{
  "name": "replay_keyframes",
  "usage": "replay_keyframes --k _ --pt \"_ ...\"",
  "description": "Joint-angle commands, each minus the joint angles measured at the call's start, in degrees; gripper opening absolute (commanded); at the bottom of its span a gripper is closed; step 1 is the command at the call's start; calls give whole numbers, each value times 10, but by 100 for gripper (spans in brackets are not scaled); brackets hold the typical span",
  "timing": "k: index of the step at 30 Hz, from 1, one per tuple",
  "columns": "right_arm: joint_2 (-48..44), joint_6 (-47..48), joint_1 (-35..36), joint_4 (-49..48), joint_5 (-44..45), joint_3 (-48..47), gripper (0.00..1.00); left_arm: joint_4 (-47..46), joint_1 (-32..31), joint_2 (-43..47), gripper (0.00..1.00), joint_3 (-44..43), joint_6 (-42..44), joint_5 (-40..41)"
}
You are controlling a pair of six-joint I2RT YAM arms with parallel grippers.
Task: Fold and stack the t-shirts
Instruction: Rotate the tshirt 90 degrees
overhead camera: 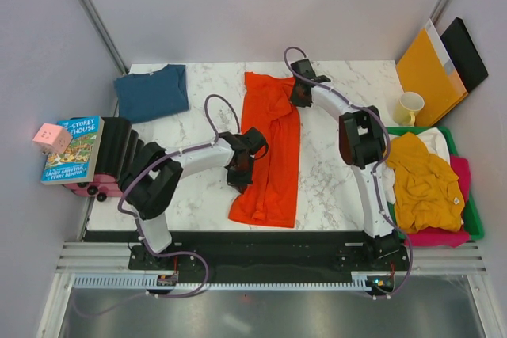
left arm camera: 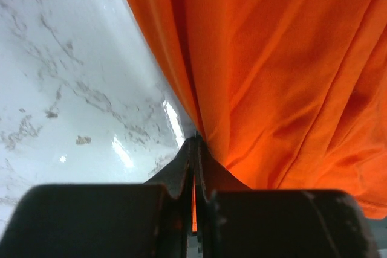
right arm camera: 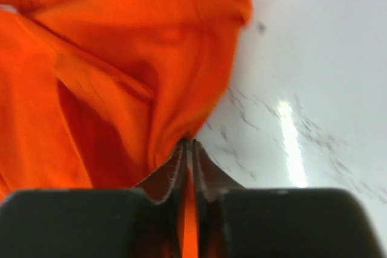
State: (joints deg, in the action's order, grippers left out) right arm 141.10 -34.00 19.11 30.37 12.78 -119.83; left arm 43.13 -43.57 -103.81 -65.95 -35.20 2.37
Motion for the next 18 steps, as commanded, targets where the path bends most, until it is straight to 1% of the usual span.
replay_keyframes --k 1,2,3,4,5,6,7,8,10,11,12,13,14,15,16,17,18 --pt "-118 9 -11 -14 27 92 27 5 -19 84 2 7 -25 25" --pt "-169 12 -12 -38 29 128 38 5 -19 128 11 7 -23 41" --pt "-195 22 -12 -48 30 145 59 4 -18 153 15 7 -23 57" --pt "-220 25 -12 -57 30 160 69 -7 -18 176 27 13 -19 81" --pt "-264 27 -12 -65 21 175 74 -15 -19 202 49 18 -15 88" --pt "-286 29 -12 -68 16 202 80 -22 -18 243 56 22 -12 94" --pt "-307 29 -9 -70 11 219 82 -42 -18 264 59 35 -3 96" --pt "-348 28 -7 -71 8 256 83 -46 -18 279 60 40 -2 95" --pt "-389 23 4 -71 5 300 83 -49 -18 307 59 57 -5 88" --pt "-431 22 10 -72 7 351 83 -49 -19 311 54 65 -7 82" --pt "-454 22 19 -73 16 379 83 -49 -20 322 54 88 -10 76" --pt "-476 22 42 -77 22 407 82 -51 -20 326 53 101 -20 64" --pt "-518 21 55 -84 26 463 82 -53 -20 333 52 115 -26 59" --pt "-537 20 69 -84 38 490 82 -55 -20 338 52 145 -30 55" --pt "-556 17 99 -84 44 514 82 -60 -21 354 52 162 -40 45" --pt "-590 3 112 -82 48 560 82 -73 -21 360 52 178 -44 40" --pt "-607 -7 125 -80 53 585 80 -82 -22 368 52 208 -48 26"
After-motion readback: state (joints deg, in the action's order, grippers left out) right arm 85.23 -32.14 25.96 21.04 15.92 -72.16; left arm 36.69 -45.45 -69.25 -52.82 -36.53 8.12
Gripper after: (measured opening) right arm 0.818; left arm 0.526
